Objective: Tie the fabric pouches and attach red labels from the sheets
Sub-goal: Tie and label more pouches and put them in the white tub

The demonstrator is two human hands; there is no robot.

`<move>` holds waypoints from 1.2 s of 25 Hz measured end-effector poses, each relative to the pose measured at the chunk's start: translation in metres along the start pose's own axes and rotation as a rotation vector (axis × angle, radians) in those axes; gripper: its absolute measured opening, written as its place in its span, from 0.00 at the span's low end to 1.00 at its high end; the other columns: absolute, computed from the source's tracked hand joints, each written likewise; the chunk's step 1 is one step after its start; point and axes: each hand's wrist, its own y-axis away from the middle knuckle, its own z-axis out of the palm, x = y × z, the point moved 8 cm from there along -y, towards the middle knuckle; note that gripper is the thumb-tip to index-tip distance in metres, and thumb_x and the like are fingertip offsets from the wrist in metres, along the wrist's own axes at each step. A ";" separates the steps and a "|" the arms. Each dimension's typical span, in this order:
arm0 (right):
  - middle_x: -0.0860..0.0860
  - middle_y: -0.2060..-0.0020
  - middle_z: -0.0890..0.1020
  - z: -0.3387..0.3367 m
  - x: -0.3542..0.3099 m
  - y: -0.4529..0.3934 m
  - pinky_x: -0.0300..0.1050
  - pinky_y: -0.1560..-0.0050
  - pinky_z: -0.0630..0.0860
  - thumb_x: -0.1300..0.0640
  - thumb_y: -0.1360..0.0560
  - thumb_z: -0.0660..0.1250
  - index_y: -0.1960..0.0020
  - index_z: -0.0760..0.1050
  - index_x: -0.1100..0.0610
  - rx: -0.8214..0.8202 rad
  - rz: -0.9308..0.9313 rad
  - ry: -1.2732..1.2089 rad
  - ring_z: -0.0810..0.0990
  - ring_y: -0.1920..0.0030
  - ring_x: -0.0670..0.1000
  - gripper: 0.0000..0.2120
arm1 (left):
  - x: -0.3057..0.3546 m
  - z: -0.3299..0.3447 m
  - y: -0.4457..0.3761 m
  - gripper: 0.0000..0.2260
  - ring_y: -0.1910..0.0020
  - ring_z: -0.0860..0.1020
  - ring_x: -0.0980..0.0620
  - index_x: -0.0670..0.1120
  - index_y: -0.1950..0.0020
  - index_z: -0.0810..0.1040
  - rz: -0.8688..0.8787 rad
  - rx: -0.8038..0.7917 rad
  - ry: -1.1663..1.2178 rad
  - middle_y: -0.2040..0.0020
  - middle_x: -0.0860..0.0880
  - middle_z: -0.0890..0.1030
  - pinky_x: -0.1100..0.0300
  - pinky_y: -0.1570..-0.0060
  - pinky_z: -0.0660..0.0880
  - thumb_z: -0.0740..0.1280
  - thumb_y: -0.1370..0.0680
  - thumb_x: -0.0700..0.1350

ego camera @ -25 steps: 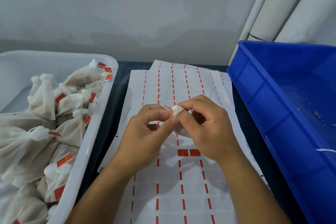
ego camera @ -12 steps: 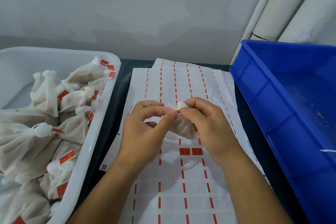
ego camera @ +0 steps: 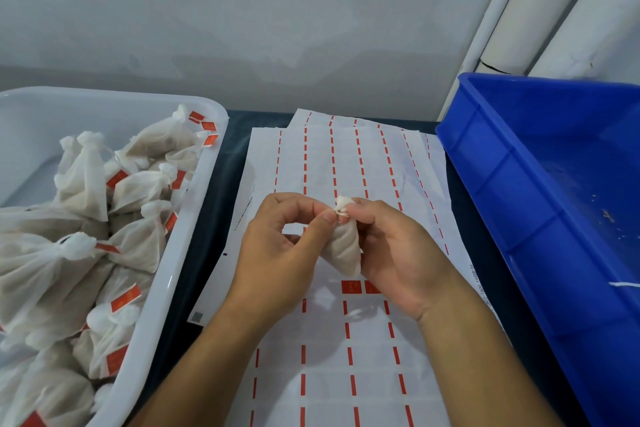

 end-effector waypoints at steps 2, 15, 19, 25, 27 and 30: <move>0.52 0.55 0.84 -0.003 0.000 0.001 0.46 0.48 0.82 0.51 0.25 0.69 0.54 0.86 0.54 0.003 0.011 0.043 0.83 0.51 0.48 0.09 | 0.002 -0.001 0.001 0.03 0.50 0.79 0.60 0.59 0.56 0.82 0.034 0.031 -0.056 0.53 0.60 0.80 0.72 0.55 0.76 0.72 0.22 0.52; 0.51 0.55 0.84 -0.009 -0.001 0.001 0.43 0.51 0.81 0.45 0.25 0.72 0.48 0.87 0.56 0.088 0.015 0.189 0.84 0.56 0.45 0.16 | 0.013 -0.008 0.004 0.15 0.47 0.76 0.62 0.65 0.57 0.79 0.165 0.136 -0.268 0.52 0.63 0.76 0.74 0.55 0.74 0.74 0.23 0.43; 0.52 0.52 0.86 -0.014 -0.003 0.001 0.46 0.48 0.82 0.45 0.23 0.70 0.47 0.87 0.54 0.117 -0.004 0.265 0.84 0.52 0.47 0.15 | 0.012 -0.008 0.005 0.08 0.48 0.77 0.63 0.62 0.57 0.83 0.113 0.130 -0.148 0.52 0.61 0.79 0.75 0.56 0.74 0.72 0.22 0.48; 0.47 0.50 0.87 -0.013 -0.004 0.000 0.51 0.43 0.83 0.44 0.19 0.67 0.48 0.87 0.47 0.149 -0.043 0.470 0.85 0.45 0.51 0.12 | 0.010 -0.013 0.003 0.03 0.49 0.77 0.62 0.63 0.58 0.82 0.120 0.152 -0.191 0.53 0.62 0.78 0.74 0.58 0.75 0.75 0.26 0.56; 0.45 0.51 0.87 -0.013 -0.004 0.000 0.54 0.41 0.83 0.43 0.20 0.68 0.49 0.87 0.45 0.172 -0.042 0.501 0.85 0.46 0.51 0.10 | 0.009 -0.015 0.003 0.05 0.49 0.77 0.61 0.63 0.59 0.81 0.147 0.174 -0.218 0.54 0.63 0.78 0.73 0.58 0.75 0.76 0.26 0.55; 0.44 0.53 0.87 -0.012 -0.005 -0.001 0.56 0.42 0.84 0.42 0.22 0.68 0.49 0.86 0.44 0.193 -0.065 0.525 0.85 0.47 0.50 0.10 | 0.010 -0.015 0.004 0.03 0.49 0.77 0.61 0.62 0.58 0.81 0.180 0.206 -0.252 0.54 0.63 0.77 0.71 0.57 0.76 0.74 0.27 0.56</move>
